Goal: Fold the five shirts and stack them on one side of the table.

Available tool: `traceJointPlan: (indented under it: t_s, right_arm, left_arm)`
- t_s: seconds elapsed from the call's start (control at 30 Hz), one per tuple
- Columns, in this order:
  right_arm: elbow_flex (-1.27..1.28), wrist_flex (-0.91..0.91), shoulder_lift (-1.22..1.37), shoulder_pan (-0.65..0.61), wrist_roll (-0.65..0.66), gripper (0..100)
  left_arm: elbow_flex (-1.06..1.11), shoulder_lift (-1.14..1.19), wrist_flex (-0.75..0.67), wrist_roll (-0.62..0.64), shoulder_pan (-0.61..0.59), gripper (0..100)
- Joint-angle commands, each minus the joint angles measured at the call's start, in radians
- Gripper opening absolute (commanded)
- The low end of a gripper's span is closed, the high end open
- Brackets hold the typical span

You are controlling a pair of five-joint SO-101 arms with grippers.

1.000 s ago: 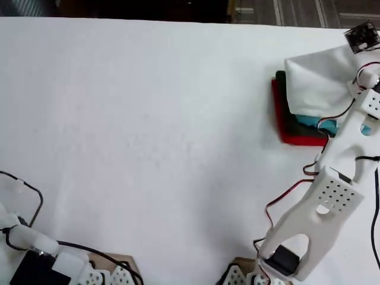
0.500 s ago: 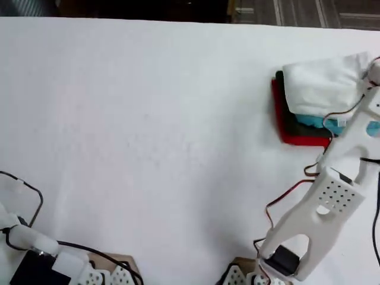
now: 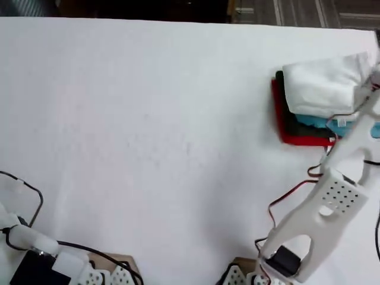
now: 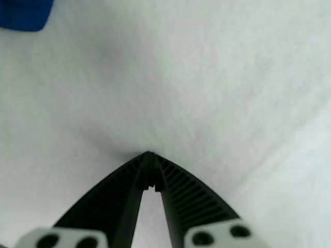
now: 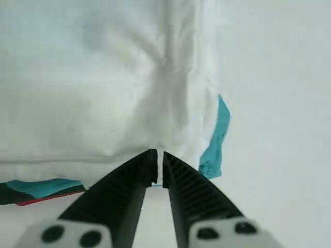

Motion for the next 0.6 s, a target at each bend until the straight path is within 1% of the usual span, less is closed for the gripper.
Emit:
traceJointPlan:
  t_s: [0.0,0.1,0.23,0.33,0.43,0.5,0.57]
  right_arm:
    - [-0.029,-0.035,0.054,0.028,0.054,2.1]
    - [-0.035,-0.033,0.093,0.056,0.063,2.0]
    - [-0.112,-0.022,0.062,0.093,0.06,2.0]
    - [-0.23,0.041,0.008,0.094,0.057,2.0]
    - [-0.351,0.131,-0.042,0.065,0.049,2.0]
    - [-0.42,0.185,-0.064,0.038,-0.02,2.0]
    - [-0.428,0.213,-0.082,-0.01,-0.129,2.0]
  left_arm:
    - [0.002,-0.006,-0.018,0.012,-0.005,3]
    - [0.002,-0.006,-0.018,0.012,-0.005,3]
    - [0.002,-0.006,-0.018,0.012,-0.005,3]
    - [0.002,-0.006,-0.018,0.012,-0.005,3]
    - [0.002,-0.006,-0.018,0.012,-0.005,3]
    - [0.002,-0.006,-0.018,0.012,-0.005,3]
    - [0.002,-0.006,-0.018,0.012,-0.005,3]
